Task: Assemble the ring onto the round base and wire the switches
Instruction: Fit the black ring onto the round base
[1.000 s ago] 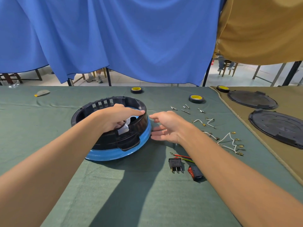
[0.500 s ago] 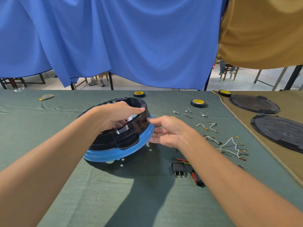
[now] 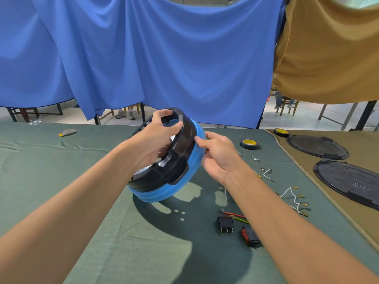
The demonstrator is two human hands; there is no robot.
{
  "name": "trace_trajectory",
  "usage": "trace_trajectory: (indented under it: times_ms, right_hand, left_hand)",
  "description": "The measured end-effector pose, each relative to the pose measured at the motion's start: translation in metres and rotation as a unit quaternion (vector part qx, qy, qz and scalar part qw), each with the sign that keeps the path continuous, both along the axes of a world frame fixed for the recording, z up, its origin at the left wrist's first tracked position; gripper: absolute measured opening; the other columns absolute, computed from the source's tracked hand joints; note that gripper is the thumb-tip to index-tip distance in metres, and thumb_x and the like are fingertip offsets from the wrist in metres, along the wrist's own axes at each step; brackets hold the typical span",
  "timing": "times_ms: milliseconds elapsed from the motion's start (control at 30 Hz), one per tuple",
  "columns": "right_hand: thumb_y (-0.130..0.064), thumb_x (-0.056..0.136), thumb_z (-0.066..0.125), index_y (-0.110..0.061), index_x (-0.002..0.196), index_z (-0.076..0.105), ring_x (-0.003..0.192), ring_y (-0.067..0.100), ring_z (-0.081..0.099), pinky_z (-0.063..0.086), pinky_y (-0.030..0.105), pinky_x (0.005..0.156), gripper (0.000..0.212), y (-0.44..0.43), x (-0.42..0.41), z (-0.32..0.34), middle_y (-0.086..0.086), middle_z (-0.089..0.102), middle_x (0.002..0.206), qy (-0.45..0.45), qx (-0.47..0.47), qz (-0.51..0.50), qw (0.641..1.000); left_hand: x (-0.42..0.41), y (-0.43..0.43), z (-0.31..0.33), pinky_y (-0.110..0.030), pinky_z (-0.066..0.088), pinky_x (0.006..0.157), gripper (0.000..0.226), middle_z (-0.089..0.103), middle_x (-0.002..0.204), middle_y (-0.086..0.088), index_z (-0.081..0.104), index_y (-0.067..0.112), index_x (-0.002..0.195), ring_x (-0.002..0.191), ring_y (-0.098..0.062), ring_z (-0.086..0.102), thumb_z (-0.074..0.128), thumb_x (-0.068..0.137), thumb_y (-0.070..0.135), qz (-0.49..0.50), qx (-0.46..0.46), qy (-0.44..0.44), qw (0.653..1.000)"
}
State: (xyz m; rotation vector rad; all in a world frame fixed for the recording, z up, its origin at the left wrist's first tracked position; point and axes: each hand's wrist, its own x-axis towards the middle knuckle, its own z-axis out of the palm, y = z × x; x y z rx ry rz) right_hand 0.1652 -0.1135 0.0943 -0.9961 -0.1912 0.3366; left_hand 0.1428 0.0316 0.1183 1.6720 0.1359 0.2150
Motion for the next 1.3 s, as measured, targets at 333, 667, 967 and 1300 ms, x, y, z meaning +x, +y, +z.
trace_trajectory:
  times_ms: [333, 667, 967, 1300]
  right_hand:
    - [0.007, 0.087, 0.062, -0.001, 0.121, 0.060, 0.106, 0.037, 0.064, 0.051, 0.050, 0.095, 0.034, 0.003, -0.005, 0.031, 0.023, 0.065, 0.116, -0.115, -0.068, -0.094, 0.987]
    - [-0.013, 0.082, 0.073, -0.010, 0.103, 0.071, 0.085, 0.019, 0.071, 0.056, 0.044, 0.085, 0.021, 0.030, -0.021, 0.038, 0.001, 0.075, 0.087, -0.249, -0.227, -0.188, 0.923]
    - [-0.013, 0.083, 0.064, -0.006, 0.100, 0.065, 0.091, 0.031, 0.066, 0.053, 0.048, 0.085, 0.019, 0.040, -0.026, 0.047, 0.012, 0.072, 0.091, -0.384, -0.398, -0.077, 0.830]
    - [-0.013, 0.082, 0.061, -0.010, 0.108, 0.065, 0.102, 0.032, 0.059, 0.049, 0.046, 0.090, 0.027, 0.076, -0.034, 0.041, 0.009, 0.070, 0.098, -0.417, -0.461, -0.072, 0.780]
  left_hand:
    - [-0.012, -0.001, -0.004, -0.028, 0.054, 0.070, 0.038, 0.072, 0.114, 0.005, 0.050, 0.037, 0.139, 0.083, -0.016, 0.069, 0.048, 0.102, 0.026, -0.085, -0.172, -0.122, 0.974]
    - [-0.015, 0.011, -0.032, -0.020, 0.043, 0.052, 0.041, 0.073, 0.098, 0.003, 0.053, 0.036, 0.138, 0.067, -0.013, 0.065, 0.049, 0.097, 0.039, -0.111, -0.332, -0.117, 0.930]
    - [-0.015, 0.017, -0.051, -0.045, 0.060, 0.072, 0.040, 0.074, 0.102, -0.014, 0.076, 0.007, 0.107, 0.091, -0.032, 0.072, 0.048, 0.101, 0.035, -0.083, -0.508, -0.075, 0.854]
    - [-0.026, 0.030, -0.058, -0.047, 0.048, 0.099, 0.072, 0.063, 0.130, -0.004, 0.059, 0.036, 0.131, 0.126, -0.022, 0.057, 0.079, 0.062, 0.027, 0.087, -0.590, -0.057, 0.801]
